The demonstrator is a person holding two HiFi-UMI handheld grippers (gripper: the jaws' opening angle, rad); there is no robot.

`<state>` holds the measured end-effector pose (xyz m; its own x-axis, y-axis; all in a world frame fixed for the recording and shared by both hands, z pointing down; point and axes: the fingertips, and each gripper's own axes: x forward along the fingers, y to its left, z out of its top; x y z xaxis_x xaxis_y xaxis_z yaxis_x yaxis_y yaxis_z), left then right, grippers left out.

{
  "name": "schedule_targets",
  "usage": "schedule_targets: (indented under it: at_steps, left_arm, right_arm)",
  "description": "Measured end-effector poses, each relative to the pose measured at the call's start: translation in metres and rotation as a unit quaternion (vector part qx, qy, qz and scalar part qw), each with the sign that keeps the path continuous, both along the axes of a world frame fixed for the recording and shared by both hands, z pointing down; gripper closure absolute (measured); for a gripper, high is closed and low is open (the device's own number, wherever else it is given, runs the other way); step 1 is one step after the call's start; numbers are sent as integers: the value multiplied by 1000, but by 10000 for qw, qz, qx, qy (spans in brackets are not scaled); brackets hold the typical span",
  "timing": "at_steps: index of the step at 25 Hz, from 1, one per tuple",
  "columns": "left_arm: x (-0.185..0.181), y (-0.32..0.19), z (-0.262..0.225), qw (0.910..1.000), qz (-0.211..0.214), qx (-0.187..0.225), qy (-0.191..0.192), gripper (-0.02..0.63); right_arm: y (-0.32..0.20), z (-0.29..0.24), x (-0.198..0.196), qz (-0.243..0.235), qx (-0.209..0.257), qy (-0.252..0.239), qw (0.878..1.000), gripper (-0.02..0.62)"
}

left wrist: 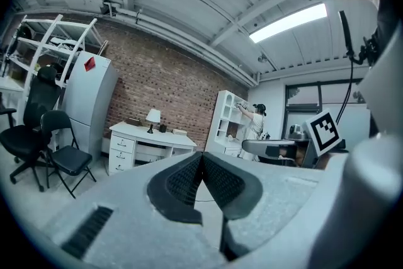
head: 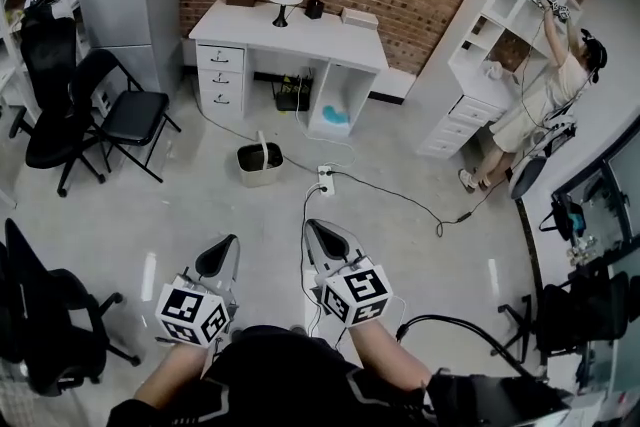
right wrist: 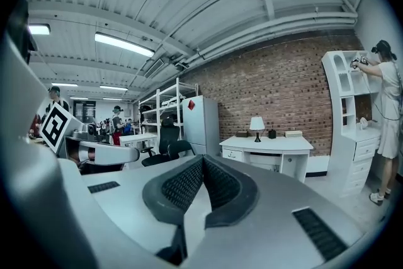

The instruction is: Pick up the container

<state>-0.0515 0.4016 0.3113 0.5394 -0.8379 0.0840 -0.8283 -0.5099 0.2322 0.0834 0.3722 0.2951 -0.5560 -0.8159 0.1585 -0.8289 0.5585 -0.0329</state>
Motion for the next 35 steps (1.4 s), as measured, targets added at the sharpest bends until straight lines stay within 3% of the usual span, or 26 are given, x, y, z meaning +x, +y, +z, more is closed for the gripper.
schedule_targets:
  at_steps: [10,14,23,35]
  left_arm:
    - [-33,0,16,9997,227,-81,44,597]
    - [-29,-5,20,9995,271,-133,86,597]
    - [-22,-62,27,9998,45,-216,23,597]
    - [1,-156,25,9989,-275,-327,-168,597]
  right_arm:
    - [8,18,-31,204,-158,-9,9997,588]
    - [0,20,-27,214,-178,21,9996,588]
    - [-74,17,3,341,-107,-263,9990,588]
    - [-181,13,17,-135,-117,-333,9993,588]
